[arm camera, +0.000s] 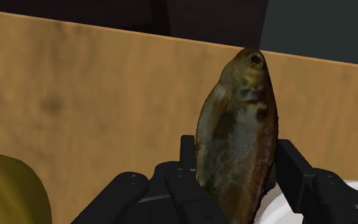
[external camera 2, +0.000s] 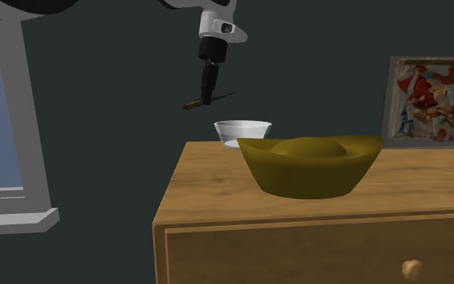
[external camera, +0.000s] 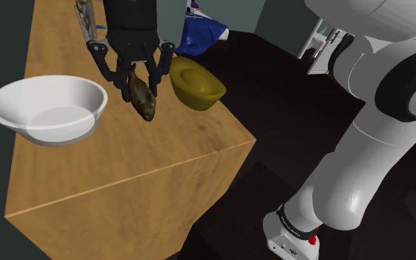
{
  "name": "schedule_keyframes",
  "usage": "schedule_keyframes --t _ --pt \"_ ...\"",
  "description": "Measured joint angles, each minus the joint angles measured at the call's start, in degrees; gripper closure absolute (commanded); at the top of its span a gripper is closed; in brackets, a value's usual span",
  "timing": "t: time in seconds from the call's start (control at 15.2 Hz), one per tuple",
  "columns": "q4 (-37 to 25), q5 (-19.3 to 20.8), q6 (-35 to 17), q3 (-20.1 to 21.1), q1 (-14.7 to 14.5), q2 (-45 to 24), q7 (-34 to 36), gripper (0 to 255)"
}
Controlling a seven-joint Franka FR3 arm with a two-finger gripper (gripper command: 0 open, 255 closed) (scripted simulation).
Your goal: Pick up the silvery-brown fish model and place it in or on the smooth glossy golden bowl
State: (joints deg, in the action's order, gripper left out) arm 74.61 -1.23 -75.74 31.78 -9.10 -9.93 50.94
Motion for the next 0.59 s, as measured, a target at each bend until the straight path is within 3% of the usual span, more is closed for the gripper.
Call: schedule_keyframes --t 0.2,0.59 --pt "-1.96 0.16 1.80 -0.22 0.30 -0.25 -0.50 255" --pt "0.96 -0.81 2.49 -3.48 5.80 3.20 -8.81 255"
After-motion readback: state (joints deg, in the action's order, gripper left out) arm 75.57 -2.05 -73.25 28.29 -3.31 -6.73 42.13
